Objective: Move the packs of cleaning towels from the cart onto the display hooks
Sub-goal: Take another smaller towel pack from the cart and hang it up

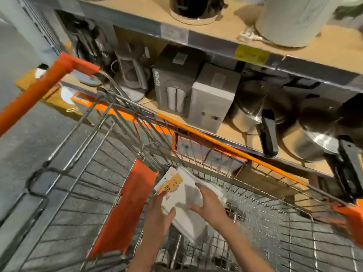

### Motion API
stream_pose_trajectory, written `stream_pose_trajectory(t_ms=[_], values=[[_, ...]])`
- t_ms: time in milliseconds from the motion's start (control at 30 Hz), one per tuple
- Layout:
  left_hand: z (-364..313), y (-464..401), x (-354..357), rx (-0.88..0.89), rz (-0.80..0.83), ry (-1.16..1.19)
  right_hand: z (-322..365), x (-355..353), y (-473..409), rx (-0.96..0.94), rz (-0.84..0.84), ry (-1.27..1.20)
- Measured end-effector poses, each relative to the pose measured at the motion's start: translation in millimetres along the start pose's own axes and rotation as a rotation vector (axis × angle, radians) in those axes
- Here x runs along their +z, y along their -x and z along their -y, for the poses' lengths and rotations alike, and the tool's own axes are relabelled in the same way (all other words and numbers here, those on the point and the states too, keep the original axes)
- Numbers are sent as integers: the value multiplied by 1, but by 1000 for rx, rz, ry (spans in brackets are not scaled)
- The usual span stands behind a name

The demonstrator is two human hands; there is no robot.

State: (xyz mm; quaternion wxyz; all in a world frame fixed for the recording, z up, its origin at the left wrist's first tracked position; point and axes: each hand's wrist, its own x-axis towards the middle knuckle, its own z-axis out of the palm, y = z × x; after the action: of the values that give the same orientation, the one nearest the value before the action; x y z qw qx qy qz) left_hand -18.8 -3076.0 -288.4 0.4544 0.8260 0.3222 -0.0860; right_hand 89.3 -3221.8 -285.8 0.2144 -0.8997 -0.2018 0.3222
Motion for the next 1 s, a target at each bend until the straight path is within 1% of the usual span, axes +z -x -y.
stream_pose_trajectory(t_ms=[100,200,300,400,500,633,733,800,900,1000], values=[[25,-29,24,-43,-59,21,-10,22,-47,-68,53,69],[48,-54,49,-70,-91,26,-21,37,-87,-111,31,83],[64,-72,68,-93,-142,11,-30,45,-118,-74,-31,3],[68,-84,85,-122,-234,1,-38,57,-139,-41,-55,-66],[74,-86,96,-82,-317,37,-44,72,-149,-13,-69,-74],[82,-85,98,-107,-326,49,-44,86,-154,45,-74,-56],[79,-81,101,-159,-327,85,-41,89,-156,8,-52,43],[77,-78,106,-172,-332,58,-39,87,-159,-18,-17,63],[78,-77,112,-201,-337,58,-35,80,-160,-33,36,13],[79,-80,115,-206,-356,67,-31,75,-155,-63,79,-91]])
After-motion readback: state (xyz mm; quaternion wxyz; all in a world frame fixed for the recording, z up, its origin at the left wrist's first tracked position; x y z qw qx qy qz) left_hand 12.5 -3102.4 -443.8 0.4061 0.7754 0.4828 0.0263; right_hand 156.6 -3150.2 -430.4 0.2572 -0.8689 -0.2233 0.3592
